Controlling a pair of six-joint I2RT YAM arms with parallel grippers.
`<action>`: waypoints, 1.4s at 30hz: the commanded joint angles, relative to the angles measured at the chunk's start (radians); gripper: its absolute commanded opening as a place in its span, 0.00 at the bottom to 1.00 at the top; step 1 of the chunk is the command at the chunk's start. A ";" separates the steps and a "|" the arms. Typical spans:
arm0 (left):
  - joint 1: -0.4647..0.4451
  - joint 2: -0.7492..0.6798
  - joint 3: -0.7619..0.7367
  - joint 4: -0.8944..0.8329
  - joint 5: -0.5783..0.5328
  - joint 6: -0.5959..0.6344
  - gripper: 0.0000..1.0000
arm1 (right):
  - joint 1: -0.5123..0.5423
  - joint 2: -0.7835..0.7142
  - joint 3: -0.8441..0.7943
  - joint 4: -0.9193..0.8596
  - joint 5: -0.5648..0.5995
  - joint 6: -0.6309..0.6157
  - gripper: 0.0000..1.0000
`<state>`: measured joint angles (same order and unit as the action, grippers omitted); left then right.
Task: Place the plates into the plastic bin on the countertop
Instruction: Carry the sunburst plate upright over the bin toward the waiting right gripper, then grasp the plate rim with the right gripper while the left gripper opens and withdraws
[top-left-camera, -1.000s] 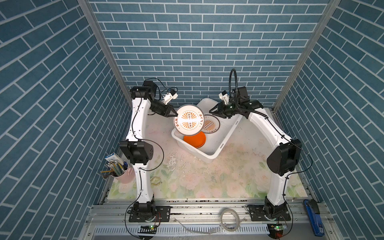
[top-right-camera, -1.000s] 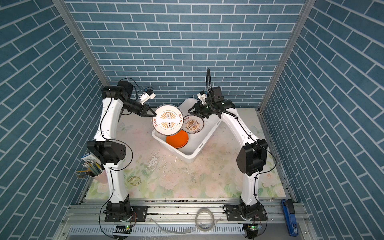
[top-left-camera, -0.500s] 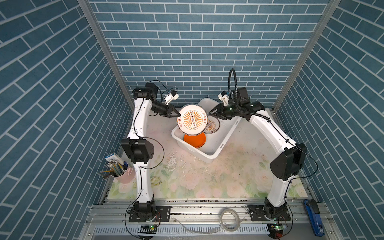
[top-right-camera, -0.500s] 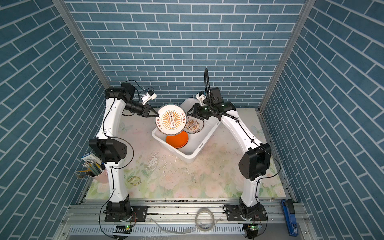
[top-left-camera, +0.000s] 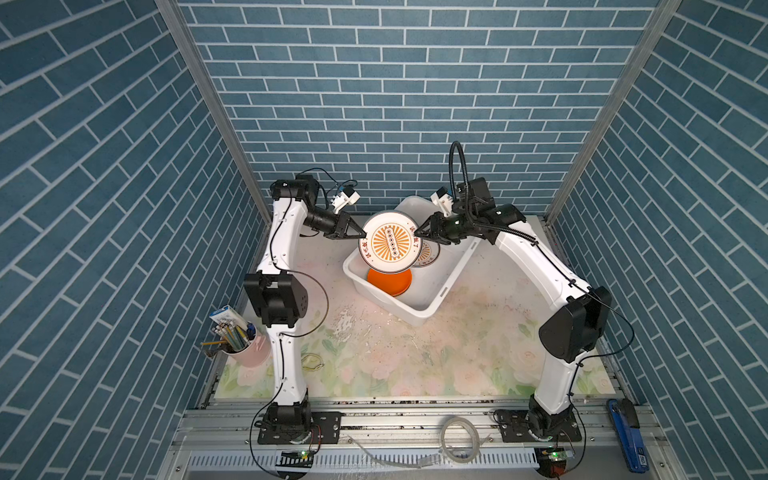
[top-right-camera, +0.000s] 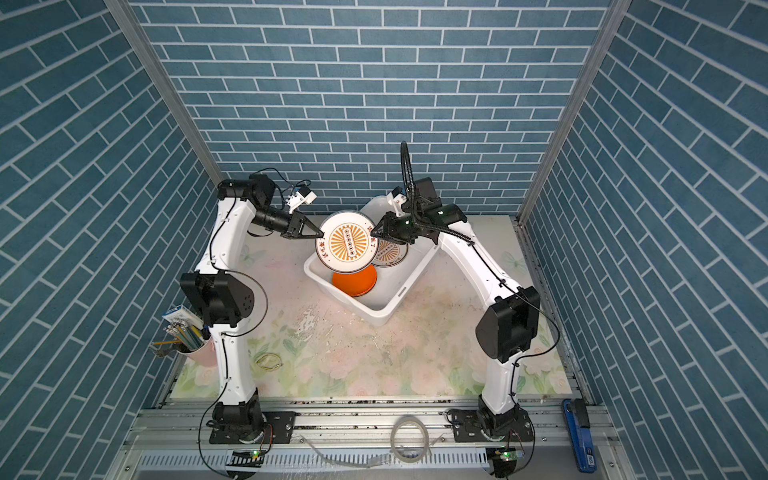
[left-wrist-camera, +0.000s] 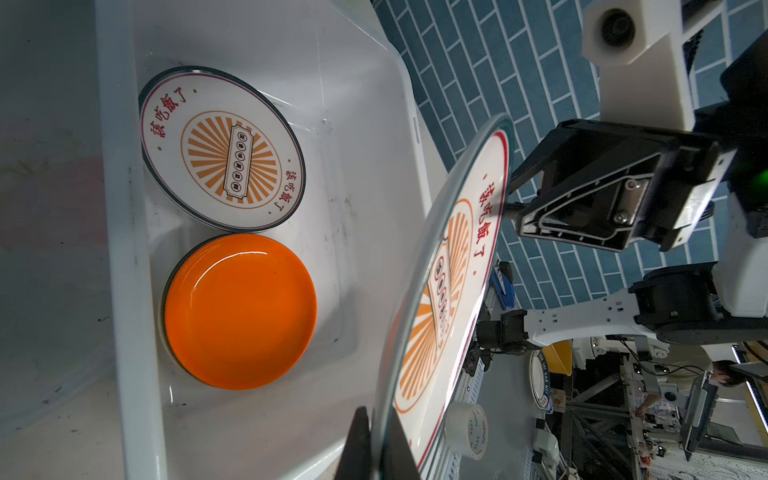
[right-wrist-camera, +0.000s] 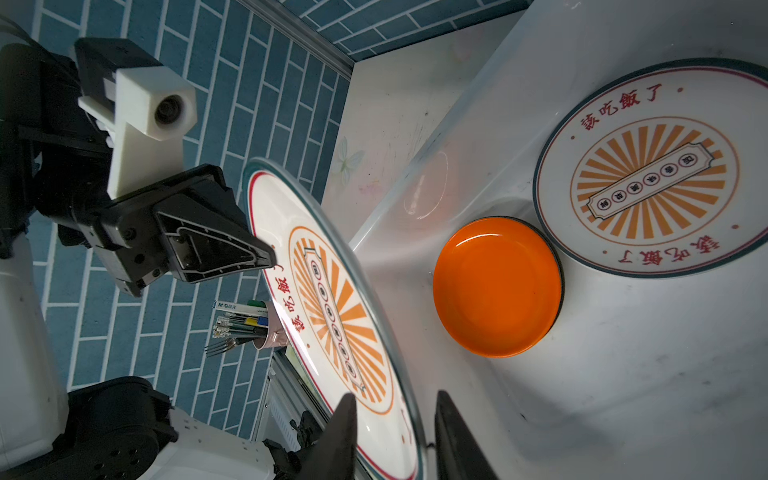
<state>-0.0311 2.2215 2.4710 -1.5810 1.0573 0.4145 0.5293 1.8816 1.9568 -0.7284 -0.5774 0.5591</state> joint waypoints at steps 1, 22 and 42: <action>-0.003 -0.045 -0.009 -0.016 0.069 -0.002 0.00 | 0.006 0.002 0.017 -0.022 0.026 -0.053 0.31; -0.004 -0.063 -0.056 -0.013 0.113 -0.017 0.00 | 0.005 -0.001 -0.015 0.027 -0.012 -0.032 0.14; -0.004 -0.086 -0.084 0.007 0.068 -0.051 0.55 | -0.020 -0.033 -0.100 0.173 -0.025 0.046 0.00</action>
<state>-0.0292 2.1933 2.3898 -1.5581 1.1172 0.3508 0.5240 1.8816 1.8668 -0.6197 -0.6220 0.5537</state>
